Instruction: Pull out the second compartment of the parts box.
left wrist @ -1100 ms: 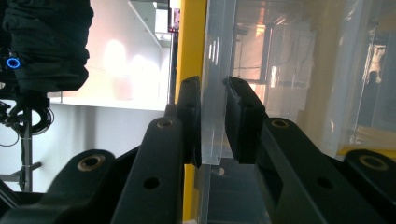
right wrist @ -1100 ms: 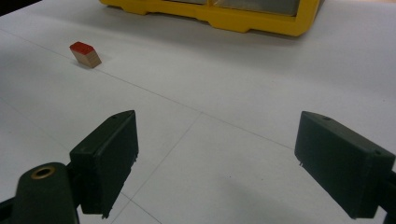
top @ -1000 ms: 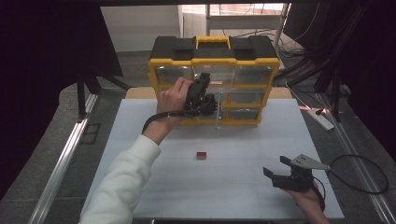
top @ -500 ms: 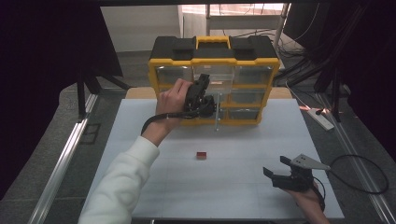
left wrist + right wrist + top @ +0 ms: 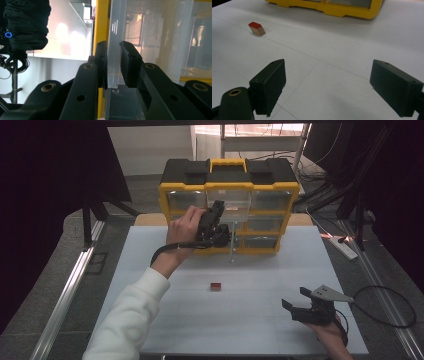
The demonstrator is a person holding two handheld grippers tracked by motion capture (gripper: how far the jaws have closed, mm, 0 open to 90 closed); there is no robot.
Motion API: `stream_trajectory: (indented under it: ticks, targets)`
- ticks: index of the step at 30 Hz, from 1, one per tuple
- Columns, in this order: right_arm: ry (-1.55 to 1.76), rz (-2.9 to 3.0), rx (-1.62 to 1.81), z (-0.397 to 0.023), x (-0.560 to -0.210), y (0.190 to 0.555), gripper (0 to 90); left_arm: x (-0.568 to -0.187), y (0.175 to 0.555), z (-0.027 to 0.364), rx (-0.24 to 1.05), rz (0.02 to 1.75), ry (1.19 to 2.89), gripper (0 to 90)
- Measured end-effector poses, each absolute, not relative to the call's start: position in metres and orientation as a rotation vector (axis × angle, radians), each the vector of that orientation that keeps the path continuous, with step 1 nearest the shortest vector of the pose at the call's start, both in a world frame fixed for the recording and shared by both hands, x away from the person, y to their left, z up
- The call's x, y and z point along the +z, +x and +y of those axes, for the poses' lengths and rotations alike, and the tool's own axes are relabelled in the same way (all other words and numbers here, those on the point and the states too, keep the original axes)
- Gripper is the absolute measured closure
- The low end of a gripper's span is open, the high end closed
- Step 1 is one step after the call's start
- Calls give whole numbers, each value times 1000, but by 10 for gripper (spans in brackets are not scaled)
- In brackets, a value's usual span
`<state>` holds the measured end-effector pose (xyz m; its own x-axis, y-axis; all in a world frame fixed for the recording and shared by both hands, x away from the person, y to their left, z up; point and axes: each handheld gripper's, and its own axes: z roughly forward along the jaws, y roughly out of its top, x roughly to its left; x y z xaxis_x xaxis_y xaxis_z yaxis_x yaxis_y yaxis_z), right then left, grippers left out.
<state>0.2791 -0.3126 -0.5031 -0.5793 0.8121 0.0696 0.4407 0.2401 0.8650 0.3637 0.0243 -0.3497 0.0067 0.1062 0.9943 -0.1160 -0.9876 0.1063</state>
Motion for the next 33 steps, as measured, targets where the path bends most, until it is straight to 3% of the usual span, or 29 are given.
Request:
stream_trajectory:
  ticks: [33]
  targets:
    - [1152,2120,1280,-313,-503,279,140,-350,357,25,2103,-22,2105,767]
